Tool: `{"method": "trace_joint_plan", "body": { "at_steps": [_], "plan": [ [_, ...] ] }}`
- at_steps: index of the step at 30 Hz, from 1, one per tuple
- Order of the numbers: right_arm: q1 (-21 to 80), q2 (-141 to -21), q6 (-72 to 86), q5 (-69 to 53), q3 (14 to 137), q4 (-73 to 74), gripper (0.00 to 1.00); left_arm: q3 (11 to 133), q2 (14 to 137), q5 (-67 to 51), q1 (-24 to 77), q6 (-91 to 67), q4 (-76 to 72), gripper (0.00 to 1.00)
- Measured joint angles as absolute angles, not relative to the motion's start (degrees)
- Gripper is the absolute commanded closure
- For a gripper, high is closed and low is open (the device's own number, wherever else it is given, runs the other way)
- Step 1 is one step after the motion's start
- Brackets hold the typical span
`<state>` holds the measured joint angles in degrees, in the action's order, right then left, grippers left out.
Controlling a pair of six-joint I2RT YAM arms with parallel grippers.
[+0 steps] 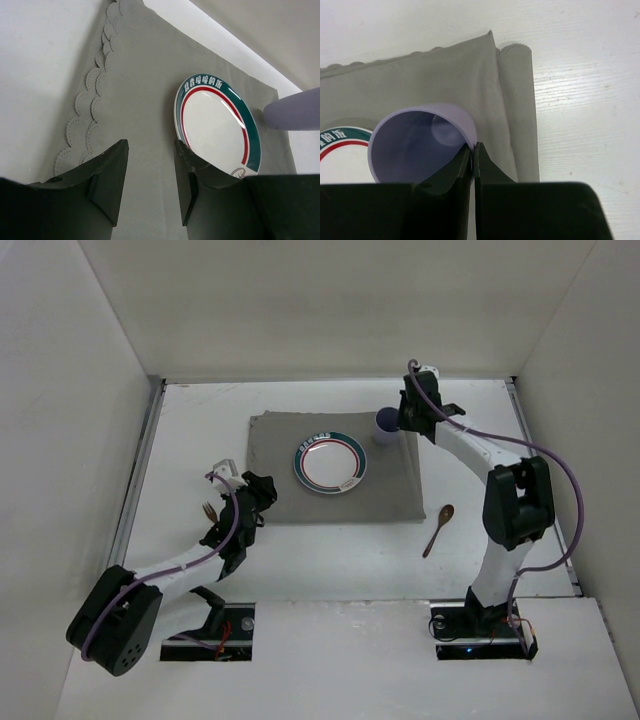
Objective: Set the dinner table for one person
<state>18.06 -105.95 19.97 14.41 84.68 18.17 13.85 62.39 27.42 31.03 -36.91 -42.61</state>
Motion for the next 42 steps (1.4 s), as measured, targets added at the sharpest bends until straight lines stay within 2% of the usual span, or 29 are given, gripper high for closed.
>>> {"method": "trace_joint_plan", "body": {
  "at_steps": [7, 11, 13, 16, 17, 19, 25, 31, 34, 36, 37, 39, 40, 42],
  "plan": [
    [18.0, -108.1, 19.7, 14.6, 86.5, 20.2, 0.91, 13.8, 63.3, 27.4, 31.0, -36.9, -42.6, 0.61],
    [17.9, -110.0, 19.7, 14.5, 87.8, 20.7, 0.86, 13.8, 63.4, 27.2, 31.0, -36.9, -42.6, 0.60],
    [17.9, -110.8, 19.7, 14.5, 88.9, 21.0, 0.81, 13.8, 63.6, 27.2, 31.0, -36.9, -42.6, 0.60],
    [17.9, -111.1, 19.9, 14.5, 89.7, 21.0, 0.65, 13.8, 63.9, 27.2, 31.0, -36.9, -42.6, 0.60],
    [17.8, -111.1, 19.9, 14.5, 89.8, 21.1, 0.57, 13.8, 63.9, 27.1, 31.0, -36.9, -42.6, 0.60],
    [17.8, -111.1, 19.8, 14.6, 89.9, 21.0, 0.51, 13.8, 63.9, 27.1, 31.0, -36.9, -42.6, 0.60],
    [17.9, -108.5, 20.1, 14.9, 88.4, 20.5, 0.42, 13.8, 64.1, 27.0, 30.7, -36.9, -42.6, 0.60],
    [18.5, -94.6, 22.2, 17.8, 79.6, 16.9, 0.36, 13.8, 64.1, 27.0, 30.7, -36.9, -42.6, 0.60],
    [19.0, -85.4, 25.3, 20.5, 71.6, 12.6, 0.40, 13.9, 64.5, 27.0, 30.7, -37.2, -42.6, 0.60],
    [19.4, -79.6, 28.3, 22.4, 64.7, 9.5, 0.50, 13.9, 65.1, 26.8, 30.7, -37.5, -42.6, 0.60],
    [19.6, -77.2, 29.7, 23.4, 61.2, 8.4, 0.63, 13.9, 65.2, 26.6, 30.7, -37.6, -42.5, 0.60],
    [19.9, -73.1, 32.8, 25.5, 53.6, 7.0, 0.79, 13.9, 65.4, 26.1, 30.6, -38.1, -42.6, 0.60],
    [20.2, -71.3, 34.5, 26.7, 49.9, 6.9, 0.83, 13.9, 65.4, 25.8, 30.5, -38.3, -42.6, 0.60],
    [21.3, -67.2, 38.2, 28.8, 42.2, 8.3, 0.85, 13.9, 65.5, 25.2, 30.0, -38.6, -42.6, 0.60]
  ]
}}
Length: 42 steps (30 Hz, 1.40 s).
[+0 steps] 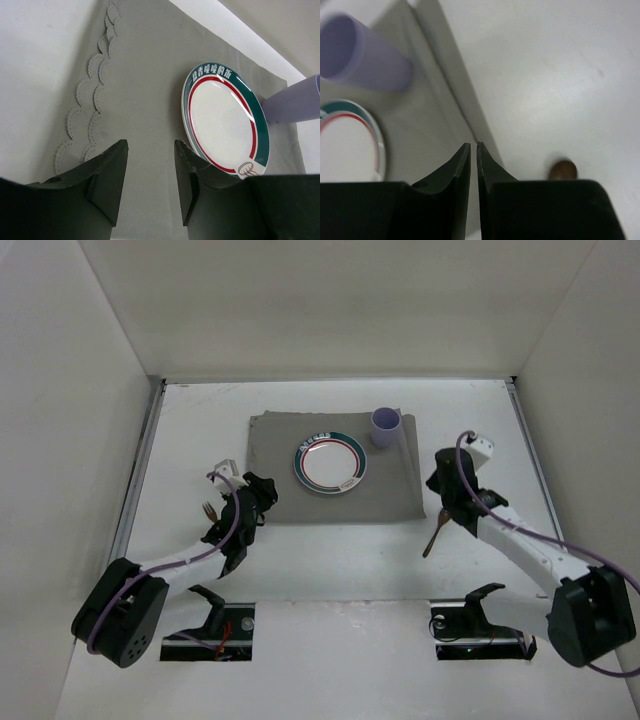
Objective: Set the dinner table for one person
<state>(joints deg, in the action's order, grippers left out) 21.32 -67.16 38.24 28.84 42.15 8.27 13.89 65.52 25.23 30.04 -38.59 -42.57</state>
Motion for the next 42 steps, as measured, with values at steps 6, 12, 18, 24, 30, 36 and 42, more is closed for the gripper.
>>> {"method": "trace_joint_plan", "body": {
  "at_steps": [6, 12, 18, 24, 30, 36, 42],
  "plan": [
    [23.6, -58.3, 47.5, 31.0, 31.8, 17.0, 0.71, 13.9, 65.4, 23.9, 28.0, -39.9, -42.6, 0.60],
    [25.3, -60.5, 53.3, 31.1, 29.1, 20.9, 0.67, 13.9, 65.6, 22.6, 27.9, -41.0, -42.6, 0.60],
    [25.9, -60.7, 55.5, 31.1, 28.9, 23.1, 0.69, 13.9, 65.6, 22.0, 27.2, -41.4, -42.6, 0.60],
    [26.0, -62.2, 55.7, 31.0, 28.3, 24.1, 0.69, 13.9, 65.6, 21.4, 27.2, -41.7, -42.6, 0.59],
    [26.0, -65.9, 55.0, 30.2, 29.0, 25.6, 0.70, 13.9, 65.6, 21.1, 27.0, -42.1, -42.6, 0.59],
    [25.9, -68.7, 53.8, 26.9, 31.0, 26.7, 0.72, 13.9, 65.3, 21.0, 26.4, -42.4, -42.6, 0.59],
    [24.2, -68.7, 52.6, 24.4, 31.2, 27.6, 0.78, 13.9, 64.9, 20.9, 25.8, -42.5, -42.6, 0.59]
  ]
}}
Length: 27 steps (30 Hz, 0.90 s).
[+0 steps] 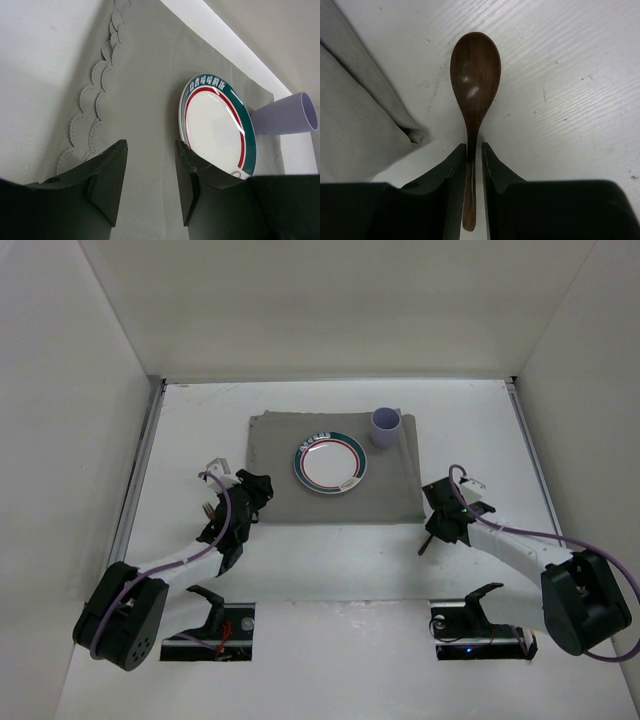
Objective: Set the dinner table for one person
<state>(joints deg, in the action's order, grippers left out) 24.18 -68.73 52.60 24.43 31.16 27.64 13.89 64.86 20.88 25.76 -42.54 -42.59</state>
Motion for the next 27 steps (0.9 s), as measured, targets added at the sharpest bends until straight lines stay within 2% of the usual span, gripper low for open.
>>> {"method": "trace_joint_plan", "body": {
  "at_steps": [6, 14, 18, 27],
  "plan": [
    [23.9, -69.0, 52.0, 23.5, 31.3, 28.4, 0.91, 13.9, 64.6, 20.8, 25.4, -42.7, -42.6, 0.59],
    [25.5, -63.1, 48.8, 29.0, 37.0, 32.3, 0.93, 13.9, 64.7, 20.7, 25.4, -42.9, -42.6, 0.59],
    [29.0, -61.6, 40.6, 29.5, 43.5, 27.9, 0.93, 13.9, 64.8, 20.5, 25.4, -43.0, -42.6, 0.59],
    [36.6, -82.3, 28.1, 22.6, 59.3, 20.0, 0.93, 13.9, 65.5, 20.3, 25.9, -42.9, -42.6, 0.59]
  ]
}}
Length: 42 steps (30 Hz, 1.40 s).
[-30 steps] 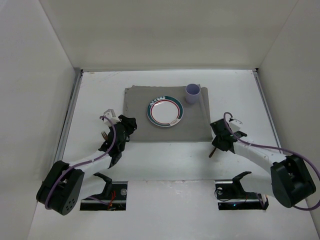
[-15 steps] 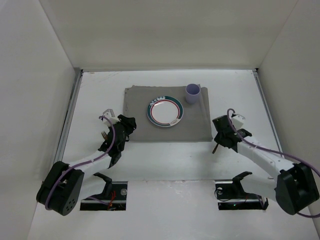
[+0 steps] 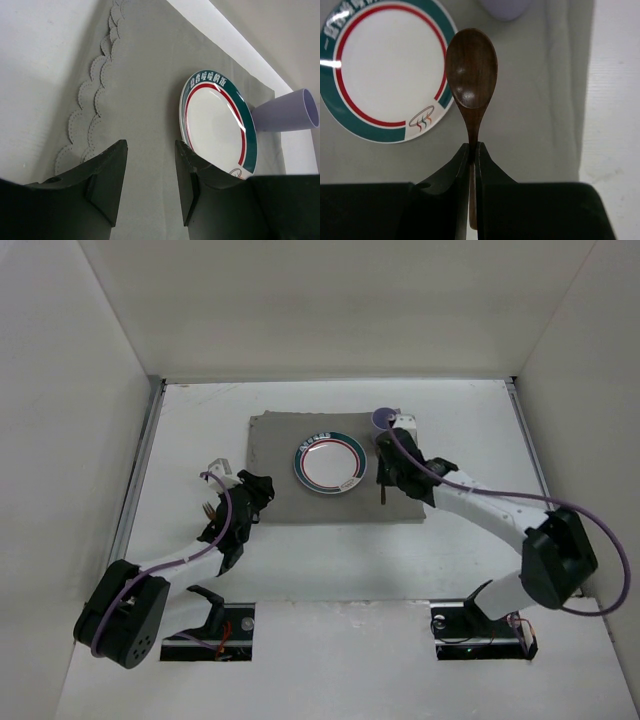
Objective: Set the dinner table for one person
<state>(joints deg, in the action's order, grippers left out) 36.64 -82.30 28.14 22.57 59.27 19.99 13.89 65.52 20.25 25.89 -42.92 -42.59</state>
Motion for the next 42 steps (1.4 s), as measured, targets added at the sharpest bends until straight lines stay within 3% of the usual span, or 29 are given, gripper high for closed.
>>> {"method": "trace_joint_plan", "body": {
  "at_steps": [7, 27, 42],
  "plan": [
    [37.9, -92.7, 24.8, 18.7, 61.1, 19.8, 0.93, 13.9, 65.5, 20.3, 25.9, -42.9, -42.6, 0.59],
    [31.8, -98.5, 25.1, 17.2, 61.1, 18.6, 0.91, 13.9, 65.9, 20.2, 26.2, -42.9, -42.6, 0.59],
    [31.6, -99.8, 25.6, 17.3, 61.2, 16.3, 0.61, 13.9, 65.9, 20.1, 26.2, -42.9, -42.6, 0.59]
  ]
}}
